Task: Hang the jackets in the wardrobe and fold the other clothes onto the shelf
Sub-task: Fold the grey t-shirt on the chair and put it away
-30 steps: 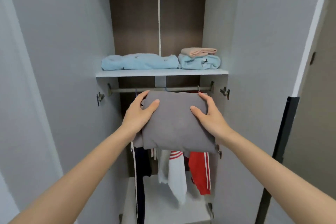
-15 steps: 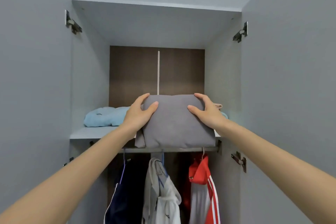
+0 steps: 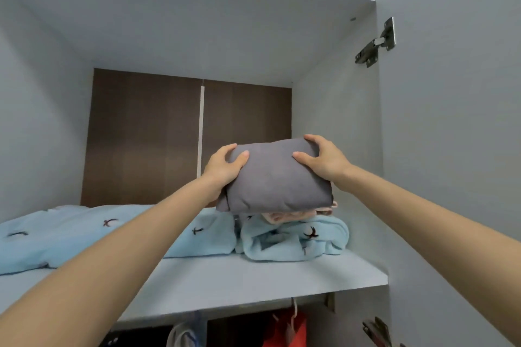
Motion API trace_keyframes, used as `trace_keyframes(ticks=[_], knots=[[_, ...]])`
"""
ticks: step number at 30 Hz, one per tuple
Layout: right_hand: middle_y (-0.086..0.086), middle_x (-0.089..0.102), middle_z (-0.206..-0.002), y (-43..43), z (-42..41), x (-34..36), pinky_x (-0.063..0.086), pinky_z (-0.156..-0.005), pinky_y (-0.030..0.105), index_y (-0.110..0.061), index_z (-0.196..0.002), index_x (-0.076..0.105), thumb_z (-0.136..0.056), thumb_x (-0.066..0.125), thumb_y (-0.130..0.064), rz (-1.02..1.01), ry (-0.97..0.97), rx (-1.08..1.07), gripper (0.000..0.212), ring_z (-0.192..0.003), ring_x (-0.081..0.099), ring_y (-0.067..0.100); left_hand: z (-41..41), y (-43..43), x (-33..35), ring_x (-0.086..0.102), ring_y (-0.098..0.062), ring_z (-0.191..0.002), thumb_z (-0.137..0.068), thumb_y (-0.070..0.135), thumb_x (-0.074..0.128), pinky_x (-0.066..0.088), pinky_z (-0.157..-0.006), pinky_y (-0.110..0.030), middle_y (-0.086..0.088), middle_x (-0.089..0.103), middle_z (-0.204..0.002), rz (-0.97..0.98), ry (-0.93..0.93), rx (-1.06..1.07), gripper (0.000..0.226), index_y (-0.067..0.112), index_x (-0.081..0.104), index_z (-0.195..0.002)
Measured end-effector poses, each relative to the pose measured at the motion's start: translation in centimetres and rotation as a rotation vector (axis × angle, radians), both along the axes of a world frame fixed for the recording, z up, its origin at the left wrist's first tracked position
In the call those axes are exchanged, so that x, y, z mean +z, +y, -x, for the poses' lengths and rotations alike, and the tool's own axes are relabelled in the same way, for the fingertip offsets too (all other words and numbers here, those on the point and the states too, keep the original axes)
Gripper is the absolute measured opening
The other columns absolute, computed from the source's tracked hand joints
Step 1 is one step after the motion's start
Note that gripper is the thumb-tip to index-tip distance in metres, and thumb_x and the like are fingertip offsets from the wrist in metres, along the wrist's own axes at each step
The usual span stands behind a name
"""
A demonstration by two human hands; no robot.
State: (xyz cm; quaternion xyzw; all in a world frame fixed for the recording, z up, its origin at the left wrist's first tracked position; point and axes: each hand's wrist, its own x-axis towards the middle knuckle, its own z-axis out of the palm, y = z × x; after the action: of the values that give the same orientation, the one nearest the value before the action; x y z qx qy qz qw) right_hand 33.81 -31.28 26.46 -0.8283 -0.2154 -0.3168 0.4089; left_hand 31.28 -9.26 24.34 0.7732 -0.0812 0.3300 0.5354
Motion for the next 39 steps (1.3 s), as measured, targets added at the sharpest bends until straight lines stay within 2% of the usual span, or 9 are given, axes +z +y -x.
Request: trace_keyframes(ticks=[11,13,16,18,19,23,26,30,39], knots=[[0.007,0.052,-0.140,-0.4,-14.8,2.2,0.032,-0.106,0.026,-0.016,-0.129,0.059,-0.085,0.073,-0.032,0.235,0.132,-0.264,0.049,-0.131,0.045,0.024,-15.7,-1.8,-0.7,0.046,-0.030,-0.129,-0.095,0.030,0.060,0.039,-0.108,-0.040,-0.013,0.043,-0.144,0.226,0.191,-0.112,0.059,0.012,0.035,-0.145],[0.009,0.052,-0.139,-0.6,-16.4,1.0,0.034,-0.105,0.026,-0.017,-0.131,0.057,-0.086,0.072,-0.032,0.284,0.201,-0.276,0.050,-0.130,0.047,0.024,-16.4,-1.9,-1.4,0.043,-0.031,-0.130,-0.096,0.037,0.056,0.039,-0.108,-0.039,-0.015,0.039,-0.146,0.114,0.260,-0.066,0.058,0.015,0.036,-0.145],[0.013,0.057,-0.134,-0.2,-17.8,-0.7,0.037,-0.104,0.027,-0.016,-0.133,0.055,-0.089,0.068,-0.033,0.368,0.285,-0.279,0.049,-0.125,0.052,0.024,-16.1,-1.6,-1.5,0.031,-0.035,-0.133,-0.097,0.050,0.042,0.038,-0.107,-0.038,-0.018,0.014,-0.153,-0.293,0.433,0.064,0.051,0.023,0.044,-0.140],[0.011,0.061,-0.130,0.3,-17.7,-0.8,0.039,-0.103,0.029,-0.014,-0.130,0.057,-0.093,0.063,-0.028,0.324,0.147,-0.286,0.041,-0.122,0.056,0.024,-15.7,-1.3,-0.9,0.024,-0.037,-0.135,-0.097,0.051,0.039,0.033,-0.108,-0.040,-0.013,0.009,-0.154,-0.530,0.361,0.214,0.044,0.029,0.053,-0.132],[0.009,0.064,-0.126,0.6,-17.4,-0.6,0.042,-0.102,0.031,-0.016,-0.128,0.058,-0.094,0.061,-0.025,0.258,0.053,-0.271,0.036,-0.117,0.058,0.024,-15.5,-1.2,-0.6,0.025,-0.036,-0.134,-0.097,0.048,0.039,0.032,-0.105,-0.041,-0.012,0.019,-0.152,-0.589,0.273,0.260,0.040,0.029,0.056,-0.128],[0.004,0.072,-0.105,2.3,-15.8,-1.1,0.047,-0.097,0.038,-0.024,-0.129,0.053,-0.096,0.054,-0.028,0.248,-0.023,-0.170,0.033,-0.102,0.064,0.023,-15.9,-1.6,-1.0,0.047,-0.031,-0.121,-0.099,0.035,0.037,0.043,-0.099,-0.041,-0.007,0.055,-0.131,-0.664,0.081,0.183,0.037,0.023,0.063,-0.121],[0.009,0.070,-0.113,3.0,-15.8,-3.3,0.044,-0.098,0.041,-0.021,-0.136,0.045,-0.099,0.046,-0.033,0.296,0.050,-0.232,0.039,-0.114,0.058,0.030,-16.4,-1.8,-2.7,0.051,-0.030,-0.118,-0.102,0.037,0.028,0.044,-0.098,-0.043,-0.009,0.055,-0.131,-0.751,0.094,0.121,0.042,0.022,0.057,-0.128],[0.013,0.068,-0.114,3.5,-15.1,-6.3,0.047,-0.088,0.043,-0.023,-0.140,0.038,-0.101,0.036,-0.032,0.344,0.012,-0.275,0.040,-0.109,0.058,0.036,-16.3,-1.4,-5.6,0.043,-0.025,-0.126,-0.103,0.044,0.023,0.042,-0.096,-0.040,-0.004,0.048,-0.137,-0.768,0.068,0.162,0.046,0.027,0.045,-0.139],[0.006,0.066,-0.120,2.5,-10.9,-3.7,0.048,-0.094,0.043,-0.021,-0.131,0.051,-0.098,0.046,-0.025,0.273,-0.002,-0.253,0.034,-0.114,0.058,0.029,-13.0,-1.8,-2.2,0.048,-0.029,-0.125,-0.101,0.040,0.036,0.042,-0.101,-0.039,-0.006,0.051,-0.140,-0.741,0.099,0.178,0.042,0.027,0.048,-0.139]])
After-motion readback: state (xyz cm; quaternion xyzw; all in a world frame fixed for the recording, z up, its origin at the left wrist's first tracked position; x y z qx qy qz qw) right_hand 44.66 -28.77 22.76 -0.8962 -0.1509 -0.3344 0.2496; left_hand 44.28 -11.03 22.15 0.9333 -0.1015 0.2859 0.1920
